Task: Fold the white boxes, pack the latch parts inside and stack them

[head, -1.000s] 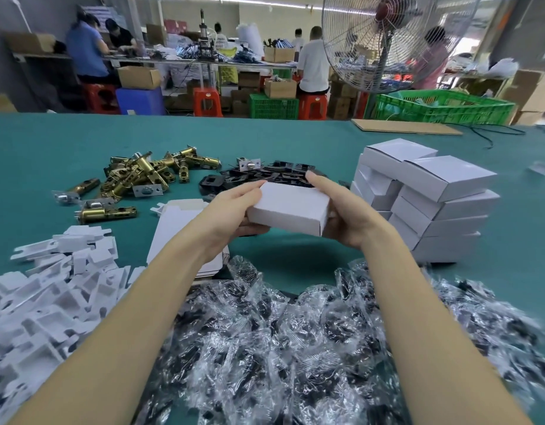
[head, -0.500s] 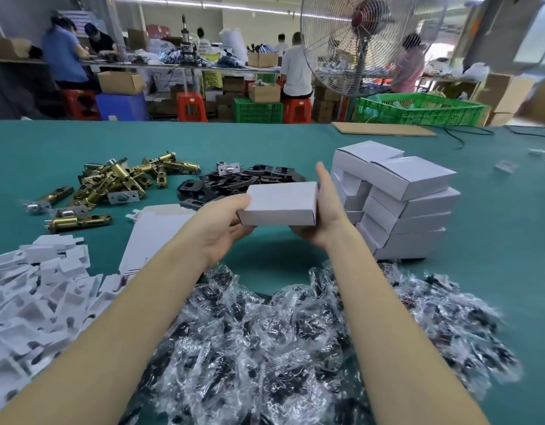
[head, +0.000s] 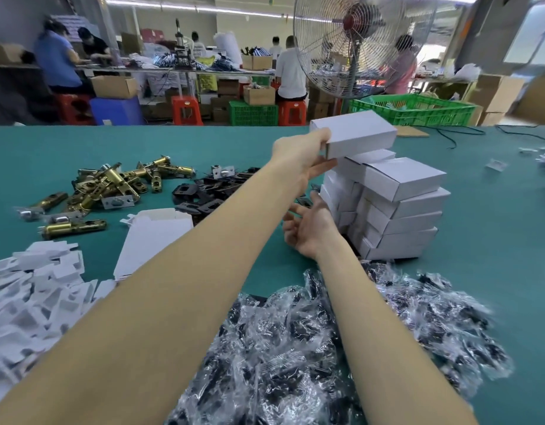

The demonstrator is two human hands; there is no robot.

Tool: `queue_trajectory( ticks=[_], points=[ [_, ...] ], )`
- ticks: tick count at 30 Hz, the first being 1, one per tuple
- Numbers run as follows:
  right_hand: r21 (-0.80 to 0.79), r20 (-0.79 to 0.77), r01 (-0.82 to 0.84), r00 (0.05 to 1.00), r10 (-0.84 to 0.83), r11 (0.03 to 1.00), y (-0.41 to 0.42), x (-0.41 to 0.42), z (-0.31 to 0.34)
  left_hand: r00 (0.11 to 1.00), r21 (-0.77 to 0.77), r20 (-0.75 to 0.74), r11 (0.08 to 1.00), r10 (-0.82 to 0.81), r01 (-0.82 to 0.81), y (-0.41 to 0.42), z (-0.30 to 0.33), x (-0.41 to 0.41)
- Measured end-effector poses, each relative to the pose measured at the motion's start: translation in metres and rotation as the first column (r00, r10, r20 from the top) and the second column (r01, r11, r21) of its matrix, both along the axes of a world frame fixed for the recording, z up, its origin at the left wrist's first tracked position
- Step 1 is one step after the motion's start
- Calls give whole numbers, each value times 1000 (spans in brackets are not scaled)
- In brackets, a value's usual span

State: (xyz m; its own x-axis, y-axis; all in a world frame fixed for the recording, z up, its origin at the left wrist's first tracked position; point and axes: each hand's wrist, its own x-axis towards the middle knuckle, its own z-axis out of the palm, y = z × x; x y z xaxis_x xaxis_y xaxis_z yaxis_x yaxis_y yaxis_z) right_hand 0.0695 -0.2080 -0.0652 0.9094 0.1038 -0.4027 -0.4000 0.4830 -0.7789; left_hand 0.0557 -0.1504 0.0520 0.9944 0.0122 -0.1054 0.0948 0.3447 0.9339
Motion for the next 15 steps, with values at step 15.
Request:
queue_trajectory(
  ticks=[15],
  points=[
    [-46,82,11,997,-7,999,2,2,-1,991,465,121,878,63,-113,-31,-13,15]
  ],
)
